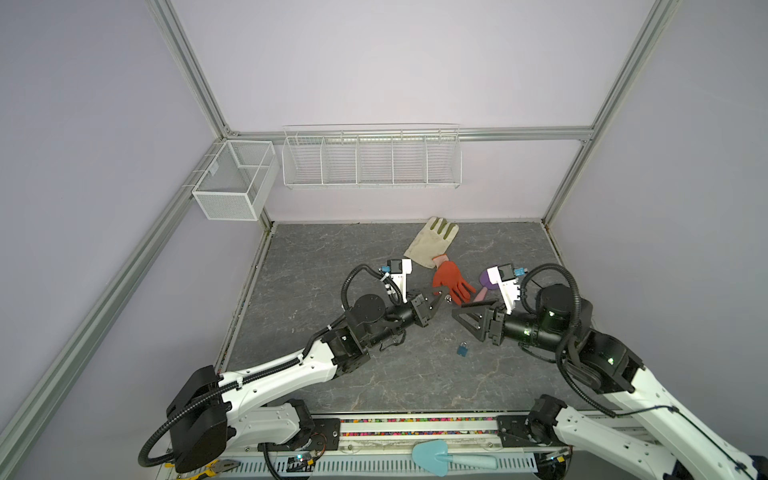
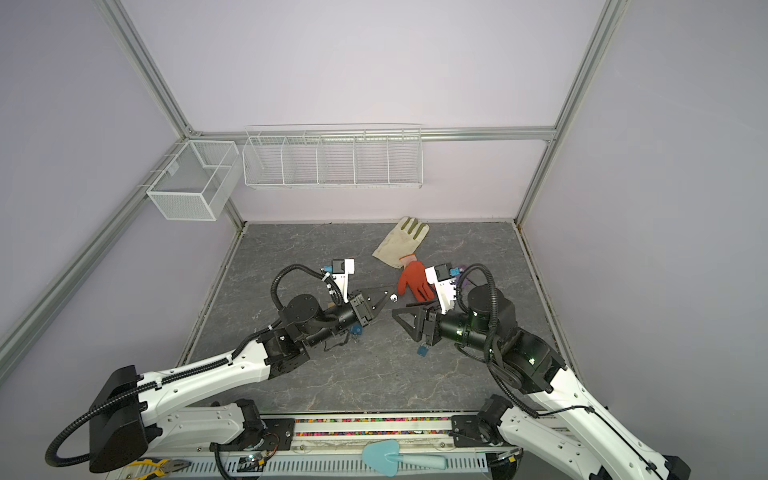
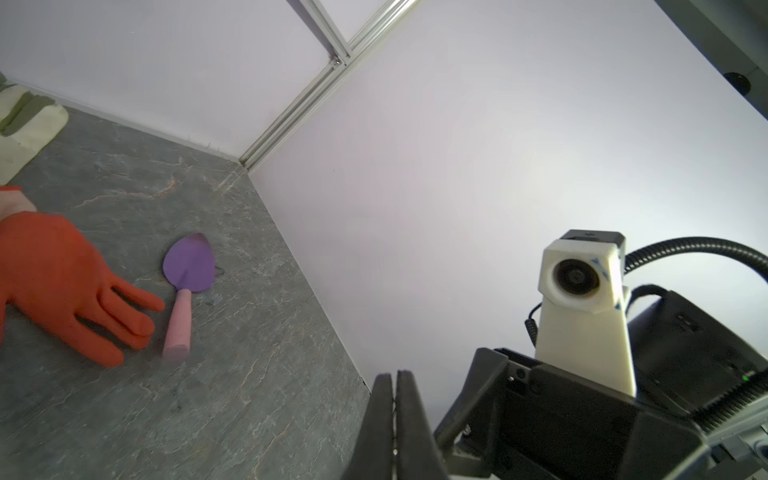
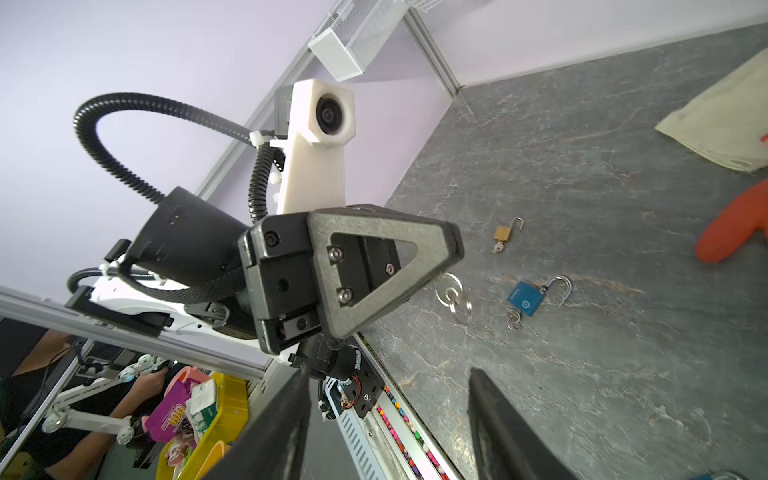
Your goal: Unlock with the key
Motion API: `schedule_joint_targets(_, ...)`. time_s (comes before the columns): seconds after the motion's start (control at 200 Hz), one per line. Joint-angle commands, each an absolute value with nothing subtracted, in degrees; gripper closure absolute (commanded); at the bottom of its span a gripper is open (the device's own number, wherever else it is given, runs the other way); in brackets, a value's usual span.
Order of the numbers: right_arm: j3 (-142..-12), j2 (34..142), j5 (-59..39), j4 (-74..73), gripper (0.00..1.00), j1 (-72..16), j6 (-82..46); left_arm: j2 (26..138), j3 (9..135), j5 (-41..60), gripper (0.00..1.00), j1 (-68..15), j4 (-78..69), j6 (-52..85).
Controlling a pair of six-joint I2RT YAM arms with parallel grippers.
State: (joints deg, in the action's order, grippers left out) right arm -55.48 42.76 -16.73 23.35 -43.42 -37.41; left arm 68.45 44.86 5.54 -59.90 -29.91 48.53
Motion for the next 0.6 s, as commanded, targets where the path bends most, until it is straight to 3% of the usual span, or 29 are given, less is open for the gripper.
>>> schedule_joint_targets(0.0,-54.2,42.8,-21.8,19.6,0.43,-41.7,-38.9,67.5,47.0,8.9,1.00,-59.7,-31.6,45.9)
schedule_joint_targets(0.595,-49.2,45.1,-31.6,8.4,0.62,-34.4,-45.5,67.7,48.2,11.4,1.00,-59.6,-34.0,47.3)
